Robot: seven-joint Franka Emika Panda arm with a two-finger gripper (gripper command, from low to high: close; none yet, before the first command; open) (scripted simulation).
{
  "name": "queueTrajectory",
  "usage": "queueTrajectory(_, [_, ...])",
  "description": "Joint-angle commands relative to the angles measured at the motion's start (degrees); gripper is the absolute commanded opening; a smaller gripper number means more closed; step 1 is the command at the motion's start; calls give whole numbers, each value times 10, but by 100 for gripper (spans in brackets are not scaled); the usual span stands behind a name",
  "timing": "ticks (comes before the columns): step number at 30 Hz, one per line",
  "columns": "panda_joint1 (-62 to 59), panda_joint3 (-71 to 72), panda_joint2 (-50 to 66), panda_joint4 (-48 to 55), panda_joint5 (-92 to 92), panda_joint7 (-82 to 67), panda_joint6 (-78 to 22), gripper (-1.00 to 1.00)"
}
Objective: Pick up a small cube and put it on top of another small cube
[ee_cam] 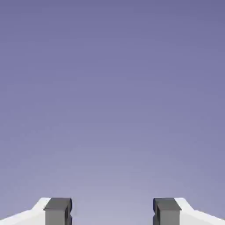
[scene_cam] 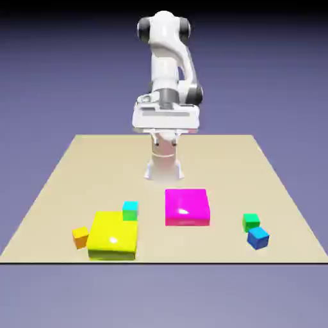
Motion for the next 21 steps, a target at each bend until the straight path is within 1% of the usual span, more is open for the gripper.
queueTrajectory(1, [21,-18,-5,6,1,-17,-5,0])
queueTrajectory(21, [436,-382,-98,129,31,-356,-101,0])
